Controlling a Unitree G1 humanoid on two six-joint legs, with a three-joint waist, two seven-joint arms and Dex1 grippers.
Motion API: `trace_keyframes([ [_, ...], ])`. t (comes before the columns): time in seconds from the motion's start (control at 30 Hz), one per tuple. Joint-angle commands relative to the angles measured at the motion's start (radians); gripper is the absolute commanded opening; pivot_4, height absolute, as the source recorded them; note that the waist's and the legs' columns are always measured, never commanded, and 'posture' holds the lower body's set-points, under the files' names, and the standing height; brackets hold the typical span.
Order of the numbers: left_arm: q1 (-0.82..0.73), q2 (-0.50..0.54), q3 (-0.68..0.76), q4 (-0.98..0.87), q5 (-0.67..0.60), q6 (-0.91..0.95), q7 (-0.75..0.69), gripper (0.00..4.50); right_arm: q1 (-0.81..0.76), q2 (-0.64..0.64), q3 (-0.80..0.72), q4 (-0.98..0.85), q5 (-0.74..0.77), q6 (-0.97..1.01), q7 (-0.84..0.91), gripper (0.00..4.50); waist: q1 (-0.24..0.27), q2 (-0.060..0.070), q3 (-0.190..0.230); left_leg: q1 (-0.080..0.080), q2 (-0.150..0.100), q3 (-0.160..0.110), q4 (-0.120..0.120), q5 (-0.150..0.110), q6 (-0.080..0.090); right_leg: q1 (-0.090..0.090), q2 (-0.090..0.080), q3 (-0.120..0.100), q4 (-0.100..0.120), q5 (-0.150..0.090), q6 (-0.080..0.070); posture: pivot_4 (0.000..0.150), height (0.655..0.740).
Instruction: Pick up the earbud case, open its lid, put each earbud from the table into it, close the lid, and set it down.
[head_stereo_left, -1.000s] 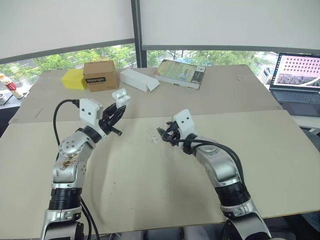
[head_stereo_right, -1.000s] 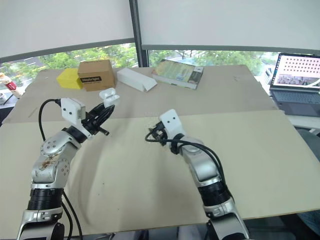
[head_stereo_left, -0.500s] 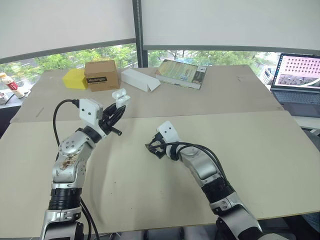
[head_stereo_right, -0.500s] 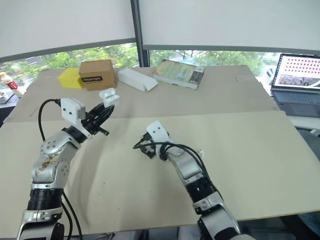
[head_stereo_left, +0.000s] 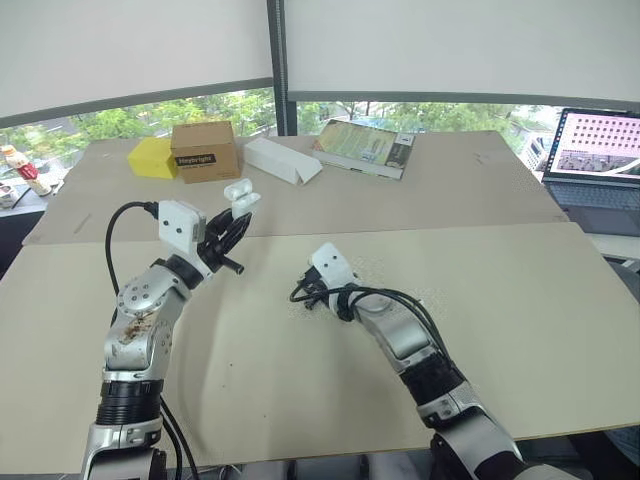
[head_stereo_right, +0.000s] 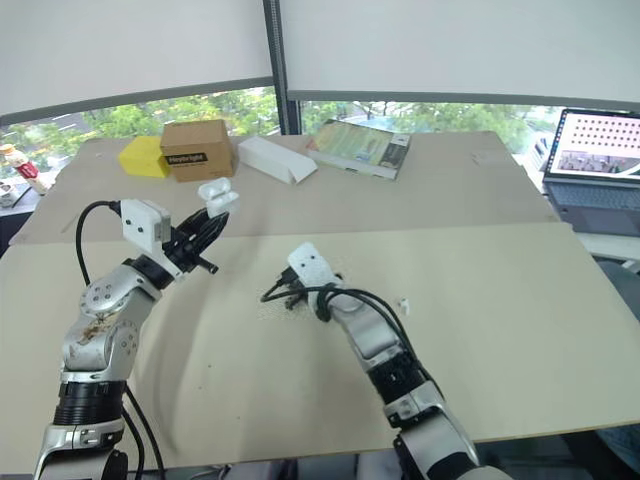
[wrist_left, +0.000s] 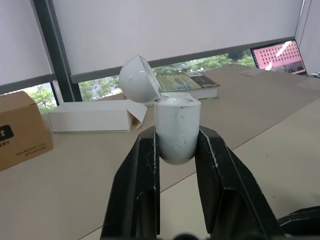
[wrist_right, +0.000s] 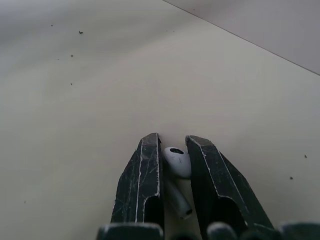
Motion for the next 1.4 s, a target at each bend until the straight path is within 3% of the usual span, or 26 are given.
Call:
trace_keyframes([
  [0.03, -0.011, -0.003, 0.001, -0.045, -0.011, -0.002, 0.006, 0.50, 0.044, -0.043, -0.034, -0.064, 0.028, 0.027, 0.042, 0.37, 0.001, 0.000, 0.000, 0.000, 0.000, 0.000, 0.000, 0.000, 0.000, 0.000, 0.000, 0.000, 0.000, 0.000, 0.000, 0.150, 0.7400],
  [0.27, -0.027, -0.019, -0.012, -0.022, -0.010, -0.020, -0.007, 0.50, 0.025, -0.364, -0.128, -0.394, 0.214, 0.155, 0.372, 0.37, 0.018, 0.001, 0.001, -0.002, -0.001, 0.000, 0.002, -0.004, 0.006, 0.000, 0.000, 0.000, -0.002, 0.000, 0.000, 0.150, 0.7400],
  [0.37, -0.026, -0.029, -0.019, -0.010, -0.007, -0.032, -0.018, 0.50, 0.024, -0.613, -0.159, -0.483, 0.260, 0.194, 0.556, 0.37, 0.022, 0.001, 0.001, -0.001, 0.000, 0.001, 0.001, -0.004, 0.008, 0.001, 0.000, -0.001, -0.002, 0.000, 0.000, 0.150, 0.7400],
  [0.47, -0.030, -0.044, -0.018, 0.011, -0.004, -0.049, -0.015, 0.50, 0.123, -0.953, -0.216, -0.443, 0.244, 0.105, 0.770, 0.37, 0.037, 0.001, 0.002, -0.001, 0.000, 0.000, 0.002, -0.006, 0.010, 0.002, 0.000, -0.002, -0.004, -0.001, 0.000, 0.150, 0.7400],
  [0.6, -0.024, -0.056, -0.024, 0.025, -0.001, -0.064, -0.015, 0.50, 0.251, -1.169, -0.196, -0.234, 0.146, -0.151, 0.883, 0.37, 0.038, 0.001, 0.002, 0.000, 0.000, 0.002, 0.004, -0.007, 0.012, 0.005, -0.001, -0.001, -0.006, -0.001, 0.000, 0.150, 0.7400],
  [0.7, -0.027, -0.059, -0.026, 0.036, 0.003, -0.073, -0.016, 0.50, 0.270, -1.207, -0.151, -0.059, 0.044, -0.370, 0.888, 0.37, 0.032, 0.001, 0.002, 0.005, 0.001, 0.005, 0.004, -0.007, 0.012, 0.008, 0.000, 0.000, -0.009, -0.001, 0.000, 0.150, 0.7400],
  [0.93, -0.026, -0.044, -0.013, 0.040, 0.002, -0.073, -0.014, 0.50, 0.251, -1.165, -0.135, 0.102, -0.011, -0.450, 0.907, 0.37, 0.024, 0.001, 0.002, 0.012, 0.004, 0.008, 0.001, -0.007, 0.011, 0.012, 0.000, 0.003, -0.009, -0.002, 0.000, 0.150, 0.7400],
  [1.0, -0.020, -0.045, -0.012, 0.034, 0.002, -0.071, -0.009, 0.50, 0.243, -1.151, -0.134, 0.130, -0.020, -0.451, 0.909, 1.39, 0.026, 0.001, 0.002, 0.012, 0.004, 0.007, 0.001, -0.007, 0.011, 0.013, 0.000, 0.003, -0.009, -0.002, 0.000, 0.150, 0.7400],
  [1.13, -0.010, -0.044, -0.012, 0.019, -0.001, -0.064, -0.004, 0.50, 0.237, -1.146, -0.143, 0.146, -0.034, -0.457, 0.905, 2.67, 0.030, 0.001, 0.002, 0.013, 0.004, 0.007, 0.001, -0.007, 0.012, 0.014, 0.000, 0.002, -0.011, -0.002, 0.000, 0.150, 0.7400],
  [1.4, -0.002, -0.047, -0.019, 0.019, -0.001, -0.062, -0.006, 0.50, 0.275, -1.191, -0.163, 0.137, -0.038, -0.447, 0.951, 2.67, 0.043, 0.001, 0.002, 0.013, 0.004, 0.006, 0.001, -0.007, 0.011, 0.014, -0.001, 0.002, -0.011, -0.002, 0.000, 0.150, 0.7400],
])
